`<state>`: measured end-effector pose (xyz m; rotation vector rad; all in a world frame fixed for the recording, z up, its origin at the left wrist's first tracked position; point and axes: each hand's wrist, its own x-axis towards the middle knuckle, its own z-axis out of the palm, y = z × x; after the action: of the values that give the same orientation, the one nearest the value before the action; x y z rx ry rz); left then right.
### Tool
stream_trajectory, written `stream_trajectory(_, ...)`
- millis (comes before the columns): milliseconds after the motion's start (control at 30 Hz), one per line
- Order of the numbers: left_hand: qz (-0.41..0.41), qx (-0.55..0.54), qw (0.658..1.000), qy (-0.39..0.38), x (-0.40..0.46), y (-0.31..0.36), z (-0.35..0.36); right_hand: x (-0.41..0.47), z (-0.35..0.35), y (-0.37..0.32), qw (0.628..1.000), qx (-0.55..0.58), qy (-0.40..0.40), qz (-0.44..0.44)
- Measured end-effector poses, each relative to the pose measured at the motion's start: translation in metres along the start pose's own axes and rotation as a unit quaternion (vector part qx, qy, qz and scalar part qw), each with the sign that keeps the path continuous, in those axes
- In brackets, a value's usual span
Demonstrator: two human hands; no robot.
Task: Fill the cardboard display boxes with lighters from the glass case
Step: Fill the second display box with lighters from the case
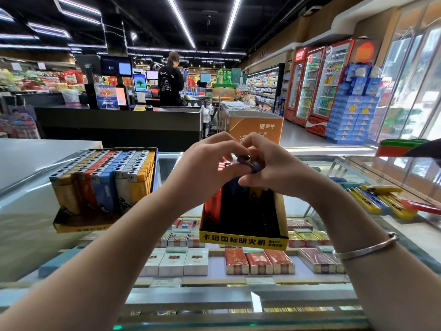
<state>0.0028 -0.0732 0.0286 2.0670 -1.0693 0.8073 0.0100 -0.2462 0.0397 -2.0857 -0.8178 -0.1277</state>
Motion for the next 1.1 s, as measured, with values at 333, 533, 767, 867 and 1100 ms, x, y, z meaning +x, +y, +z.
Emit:
stream_trajectory(333, -0.137, -0.129, 0.98, 0.067, 0.0, -0.01, -0.005, 0.003, -0.014, 0.019, 0.993, -0.082, 0.079, 0.02)
stream_trajectory(533, -0.161, -0.087, 0.982, -0.054, 0.003, -0.014, -0.009, 0.004, -0.022, 0.041, 0.988, -0.073, -0.003, 0.136)
stream_trajectory(767, -0.164, 0.009, 0.983, -0.082, 0.012, -0.021, -0.009, 0.003, -0.026, 0.044, 0.985, -0.031, -0.021, 0.169)
stream_trajectory(867, -0.132, 0.079, 0.985, -0.079, 0.019, -0.02, -0.007, 0.003, -0.027, 0.045, 0.985, -0.021, -0.027, 0.17)
stream_trajectory(1100, -0.111, 0.169, 0.972, -0.121, 0.028, -0.021, 0.005, 0.005, -0.025, 0.047, 0.985, -0.02, -0.017, 0.169)
